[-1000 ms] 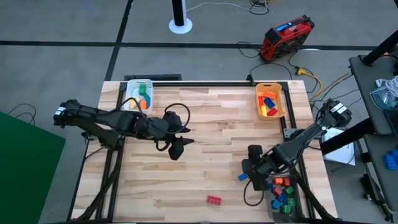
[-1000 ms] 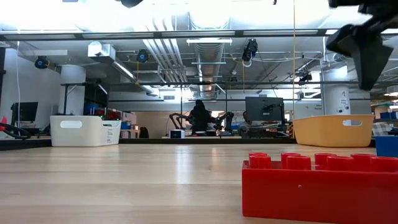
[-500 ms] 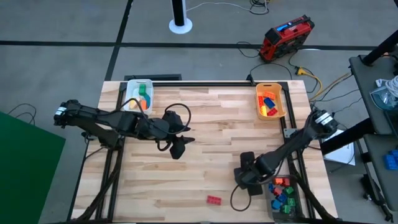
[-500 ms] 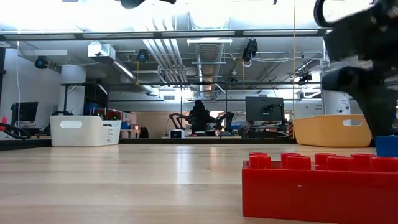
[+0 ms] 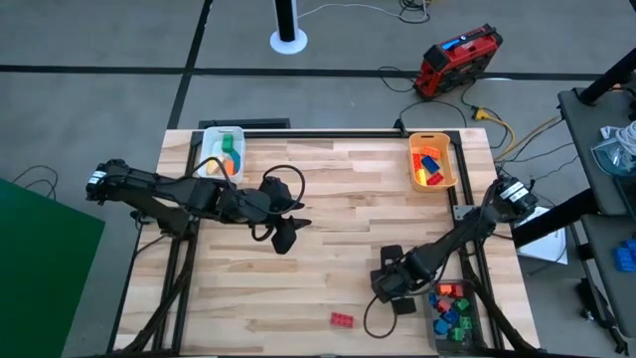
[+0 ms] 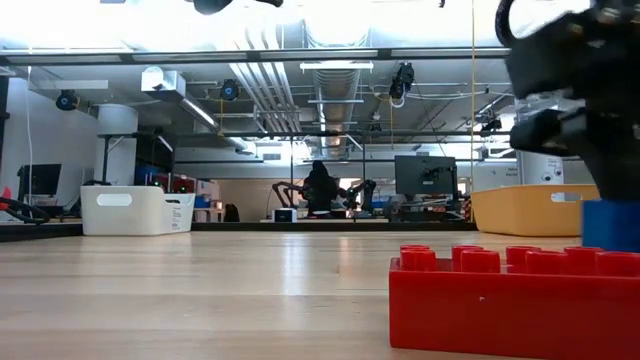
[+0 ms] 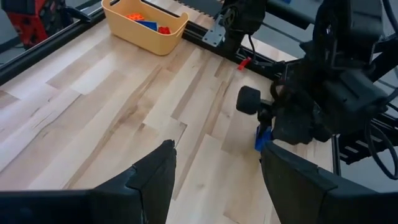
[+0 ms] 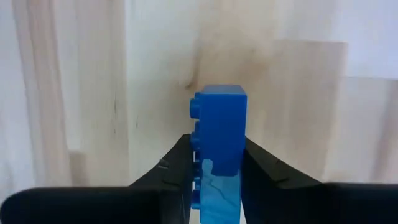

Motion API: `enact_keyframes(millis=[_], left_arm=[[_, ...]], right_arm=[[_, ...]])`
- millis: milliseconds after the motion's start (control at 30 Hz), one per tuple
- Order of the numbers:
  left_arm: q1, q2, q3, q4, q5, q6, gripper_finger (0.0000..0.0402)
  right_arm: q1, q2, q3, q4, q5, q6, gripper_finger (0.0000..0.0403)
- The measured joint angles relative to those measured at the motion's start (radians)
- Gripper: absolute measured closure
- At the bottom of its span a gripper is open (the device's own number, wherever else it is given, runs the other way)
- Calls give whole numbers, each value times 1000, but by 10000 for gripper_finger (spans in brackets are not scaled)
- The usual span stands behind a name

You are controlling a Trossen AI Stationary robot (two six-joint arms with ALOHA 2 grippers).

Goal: Sort blocks by size
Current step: Put the big blue game piece into the yellow bin, then put the big red game piece into the yellow bin

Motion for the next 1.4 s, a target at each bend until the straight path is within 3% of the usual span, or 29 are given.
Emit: enact_keyframes(millis=[233, 500, 700, 833, 1133, 1400], left_arm=[[0, 0, 0, 0, 0, 0, 191], [0, 0, 0, 0, 0, 2, 191], [0, 0, 0, -1, 0, 4, 191], [0, 0, 0, -1, 0, 8, 191], [0, 0, 0, -1, 0, 13, 191], [0, 0, 0, -1, -1, 8, 191]], right_arm=[[-162, -121, 53, -89, 5, 184, 321], [-602, -281, 166, -272, 20, 235, 321], [-970, -392, 196, -453, 163, 228, 321], [-1140, -431, 187, -600, 304, 277, 321], [-1264, -406, 119, -601, 330, 280, 319], [-1292, -352, 111, -589, 349, 254, 227]])
